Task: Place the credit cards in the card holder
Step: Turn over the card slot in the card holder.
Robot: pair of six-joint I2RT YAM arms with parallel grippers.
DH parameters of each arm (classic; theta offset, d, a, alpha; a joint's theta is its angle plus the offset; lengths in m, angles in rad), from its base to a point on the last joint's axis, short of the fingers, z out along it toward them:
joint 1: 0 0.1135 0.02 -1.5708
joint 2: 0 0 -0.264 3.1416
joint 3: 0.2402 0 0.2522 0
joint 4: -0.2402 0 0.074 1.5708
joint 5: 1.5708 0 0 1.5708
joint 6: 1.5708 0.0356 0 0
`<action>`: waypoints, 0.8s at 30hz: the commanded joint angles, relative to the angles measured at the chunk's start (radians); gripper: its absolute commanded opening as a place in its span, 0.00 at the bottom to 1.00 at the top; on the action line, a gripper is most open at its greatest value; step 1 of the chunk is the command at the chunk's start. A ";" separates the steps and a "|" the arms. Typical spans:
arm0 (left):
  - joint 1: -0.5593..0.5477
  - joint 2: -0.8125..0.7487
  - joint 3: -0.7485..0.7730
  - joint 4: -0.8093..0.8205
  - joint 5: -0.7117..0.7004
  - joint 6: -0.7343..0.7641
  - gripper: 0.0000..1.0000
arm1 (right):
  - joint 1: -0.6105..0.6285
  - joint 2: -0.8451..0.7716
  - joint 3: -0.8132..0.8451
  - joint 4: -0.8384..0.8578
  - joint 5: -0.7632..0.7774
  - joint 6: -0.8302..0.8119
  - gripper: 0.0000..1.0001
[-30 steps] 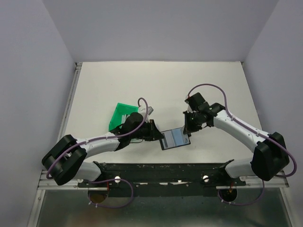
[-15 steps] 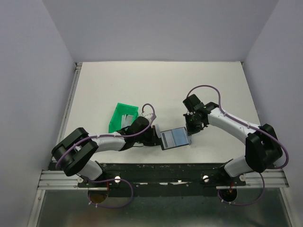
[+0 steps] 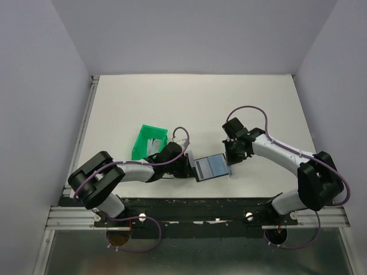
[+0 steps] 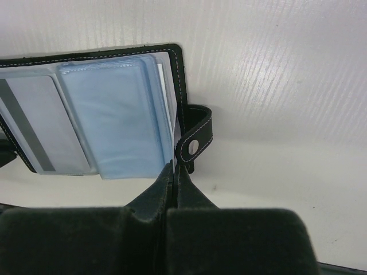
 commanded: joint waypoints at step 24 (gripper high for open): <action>-0.007 0.020 0.026 0.015 -0.003 0.002 0.00 | 0.029 -0.120 -0.112 0.150 0.040 -0.004 0.01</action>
